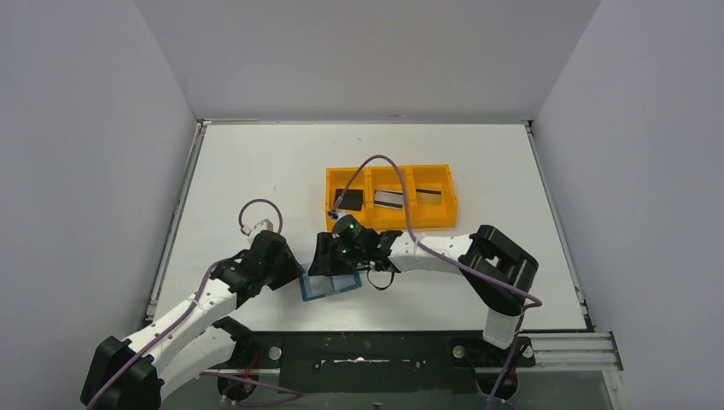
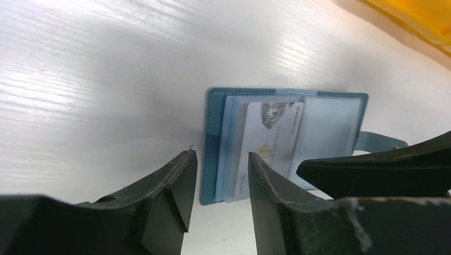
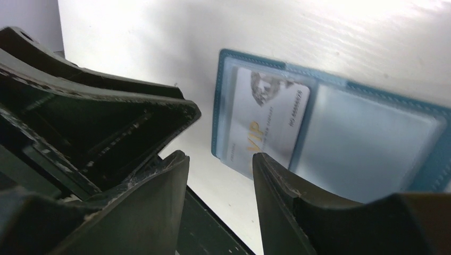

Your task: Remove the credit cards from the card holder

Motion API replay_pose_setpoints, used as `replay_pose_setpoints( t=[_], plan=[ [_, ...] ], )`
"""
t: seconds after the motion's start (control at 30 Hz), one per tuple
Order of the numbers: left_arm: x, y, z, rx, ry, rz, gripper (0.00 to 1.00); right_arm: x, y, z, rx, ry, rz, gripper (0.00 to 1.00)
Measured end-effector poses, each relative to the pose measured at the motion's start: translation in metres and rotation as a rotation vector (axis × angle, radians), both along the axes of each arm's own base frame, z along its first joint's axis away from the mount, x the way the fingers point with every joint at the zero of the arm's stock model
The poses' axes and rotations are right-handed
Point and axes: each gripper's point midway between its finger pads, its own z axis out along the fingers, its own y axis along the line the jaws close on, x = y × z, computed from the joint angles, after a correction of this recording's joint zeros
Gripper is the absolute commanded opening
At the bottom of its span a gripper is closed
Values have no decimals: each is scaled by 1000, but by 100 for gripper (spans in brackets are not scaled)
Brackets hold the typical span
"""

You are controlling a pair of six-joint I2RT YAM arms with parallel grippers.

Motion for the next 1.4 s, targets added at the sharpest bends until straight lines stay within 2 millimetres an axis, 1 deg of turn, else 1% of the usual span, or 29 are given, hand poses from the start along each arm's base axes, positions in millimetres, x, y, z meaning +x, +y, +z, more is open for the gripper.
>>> replay_pose_setpoints(
  t=[0.07, 0.17, 0.3, 0.4, 0.53, 0.6, 0.73, 0.83, 1.0, 1.1, 1.23, 1.33, 1.4],
  plan=[
    [2, -5, 3, -26, -14, -14, 38, -1, -6, -1, -6, -3, -14, 45],
    [4, -14, 7, -60, -29, -44, 38, -1, -21, -5, -26, -2, -49, 42],
    [5, -25, 9, -96, -34, -94, 38, 6, -44, -20, -64, 25, -105, 40],
    [3, -30, 5, -107, -13, -122, 39, 10, -53, -26, -81, 35, -128, 40],
    [0, -36, -3, -121, 20, -155, 38, 11, -51, -25, -73, 31, -127, 39],
    [-3, -37, -8, -122, 43, -162, 37, 10, -50, -24, -71, 30, -124, 36],
    [-6, -38, -16, -121, 76, -170, 31, 10, -46, -24, -66, 30, -113, 33],
    [-6, -38, -18, -116, 80, -170, 29, 11, -43, -29, -69, 36, -109, 33],
    [-6, -38, -20, -116, 77, -171, 20, 10, -44, -38, -83, 50, -106, 31],
    [-7, -38, -23, -122, 72, -172, 15, 9, -42, -39, -81, 58, -107, 30],
    [-5, -42, -25, -130, 65, -189, 10, 8, -38, -38, -37, 68, -109, 19],
    [-4, -43, -25, -132, 58, -203, 7, 7, -42, -43, -27, 84, -127, 7],
    [-3, -44, -25, -133, 54, -208, 5, 7, -44, -44, -12, 96, -138, 2]
  ],
)
